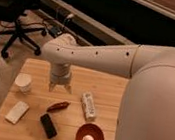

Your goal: Place the eraser in the ceramic cup

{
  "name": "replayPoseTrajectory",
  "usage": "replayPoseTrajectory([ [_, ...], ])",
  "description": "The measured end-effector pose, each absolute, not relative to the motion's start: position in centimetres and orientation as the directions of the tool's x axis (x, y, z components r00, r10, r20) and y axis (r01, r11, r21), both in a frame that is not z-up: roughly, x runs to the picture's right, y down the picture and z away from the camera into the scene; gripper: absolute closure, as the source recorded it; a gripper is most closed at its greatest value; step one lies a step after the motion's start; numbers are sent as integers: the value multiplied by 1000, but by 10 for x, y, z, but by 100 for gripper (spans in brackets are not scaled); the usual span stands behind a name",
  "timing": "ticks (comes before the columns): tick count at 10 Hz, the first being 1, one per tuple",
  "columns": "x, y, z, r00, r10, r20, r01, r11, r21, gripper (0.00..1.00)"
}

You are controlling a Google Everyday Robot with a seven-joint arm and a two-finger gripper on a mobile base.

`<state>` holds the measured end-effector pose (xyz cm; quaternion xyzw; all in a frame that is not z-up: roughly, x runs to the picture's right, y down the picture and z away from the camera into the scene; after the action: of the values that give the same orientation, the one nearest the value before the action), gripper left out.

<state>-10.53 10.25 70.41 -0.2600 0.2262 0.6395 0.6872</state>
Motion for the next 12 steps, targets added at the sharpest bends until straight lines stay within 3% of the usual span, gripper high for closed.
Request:
replayPoseTrajectory([
  [3, -123, 115, 699, 179, 800, -573, -981, 102, -164, 35],
  [6, -136, 158, 692, 272, 797, -540, -956, 160, -246, 35],
  [12, -156, 244, 699, 456, 625, -634, -889, 347, -297, 35],
])
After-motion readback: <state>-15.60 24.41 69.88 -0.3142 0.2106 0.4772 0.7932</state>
